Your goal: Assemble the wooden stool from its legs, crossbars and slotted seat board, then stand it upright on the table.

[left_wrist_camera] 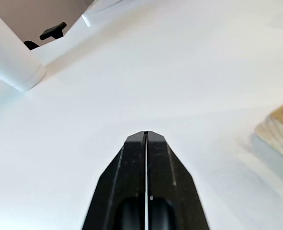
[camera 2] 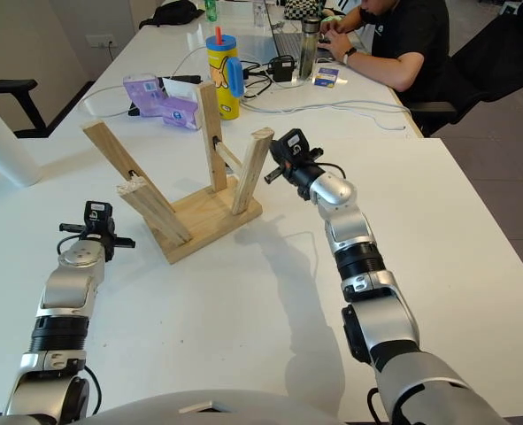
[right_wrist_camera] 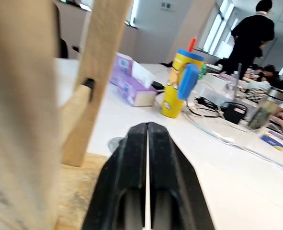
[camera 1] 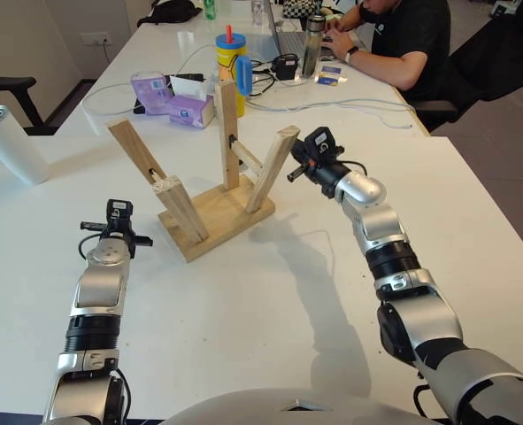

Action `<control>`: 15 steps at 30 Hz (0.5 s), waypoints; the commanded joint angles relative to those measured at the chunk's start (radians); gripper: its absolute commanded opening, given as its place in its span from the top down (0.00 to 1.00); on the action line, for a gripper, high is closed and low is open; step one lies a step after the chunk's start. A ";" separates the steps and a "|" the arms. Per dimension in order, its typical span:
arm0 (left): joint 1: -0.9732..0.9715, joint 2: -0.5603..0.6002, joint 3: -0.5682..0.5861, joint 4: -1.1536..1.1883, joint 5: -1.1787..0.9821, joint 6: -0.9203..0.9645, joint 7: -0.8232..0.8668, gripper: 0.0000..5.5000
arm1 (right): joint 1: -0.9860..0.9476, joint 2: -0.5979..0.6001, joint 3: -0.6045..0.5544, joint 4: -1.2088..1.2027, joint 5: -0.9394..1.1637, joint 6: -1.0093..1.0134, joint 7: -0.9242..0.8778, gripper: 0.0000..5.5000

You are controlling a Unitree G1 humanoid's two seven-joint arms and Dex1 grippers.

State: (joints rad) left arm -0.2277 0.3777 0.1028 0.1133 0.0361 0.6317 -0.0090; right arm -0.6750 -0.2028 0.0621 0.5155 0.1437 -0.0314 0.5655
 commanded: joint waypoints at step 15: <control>-0.006 0.007 -0.040 -0.044 -0.012 -0.011 -0.150 1.00 | 0.281 -0.141 -0.051 -0.558 0.242 0.403 0.081 1.00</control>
State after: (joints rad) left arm -0.2208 0.3810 0.0598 0.0660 0.0200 0.6309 -0.1578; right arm -0.3956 -0.3636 0.0749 -0.0616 0.4055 0.3927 0.7396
